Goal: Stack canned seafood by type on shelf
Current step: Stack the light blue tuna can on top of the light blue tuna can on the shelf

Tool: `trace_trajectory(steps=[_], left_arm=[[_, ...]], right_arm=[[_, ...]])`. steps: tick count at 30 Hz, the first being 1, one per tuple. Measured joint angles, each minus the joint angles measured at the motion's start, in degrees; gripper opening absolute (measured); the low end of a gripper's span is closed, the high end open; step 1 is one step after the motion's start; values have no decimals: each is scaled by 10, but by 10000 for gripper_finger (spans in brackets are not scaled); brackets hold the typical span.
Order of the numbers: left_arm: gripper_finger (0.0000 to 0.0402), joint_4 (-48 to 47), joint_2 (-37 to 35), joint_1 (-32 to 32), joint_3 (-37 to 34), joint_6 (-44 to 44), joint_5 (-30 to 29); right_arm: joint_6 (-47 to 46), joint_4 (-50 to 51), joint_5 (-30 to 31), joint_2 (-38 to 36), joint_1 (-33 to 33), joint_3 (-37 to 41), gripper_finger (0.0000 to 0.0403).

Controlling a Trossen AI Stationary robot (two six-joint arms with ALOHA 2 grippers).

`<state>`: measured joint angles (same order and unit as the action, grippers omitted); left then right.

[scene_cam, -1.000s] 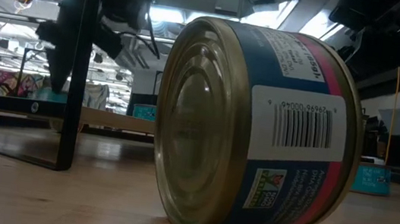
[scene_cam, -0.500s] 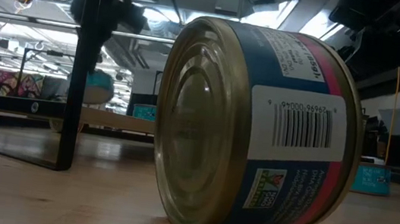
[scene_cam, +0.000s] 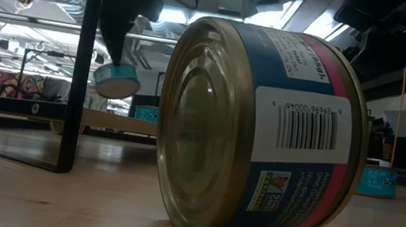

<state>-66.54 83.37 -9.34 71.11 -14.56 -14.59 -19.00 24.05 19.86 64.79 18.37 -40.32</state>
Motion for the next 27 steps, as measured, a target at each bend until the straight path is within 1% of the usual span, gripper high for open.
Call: trace_trajectory(steps=[9,16,22,27], left_arm=[[0,72,0,1,0,18,-1],[0,130,0,14,0,46,-1],[0,155,1,27,0,60,-1],[0,163,27,34,1,75,-3]], right_arm=[[0,0,0,0,0,0,252],[0,0,0,0,0,0,252],[0,0,0,0,0,0,252],[0,0,0,0,0,0,252]])
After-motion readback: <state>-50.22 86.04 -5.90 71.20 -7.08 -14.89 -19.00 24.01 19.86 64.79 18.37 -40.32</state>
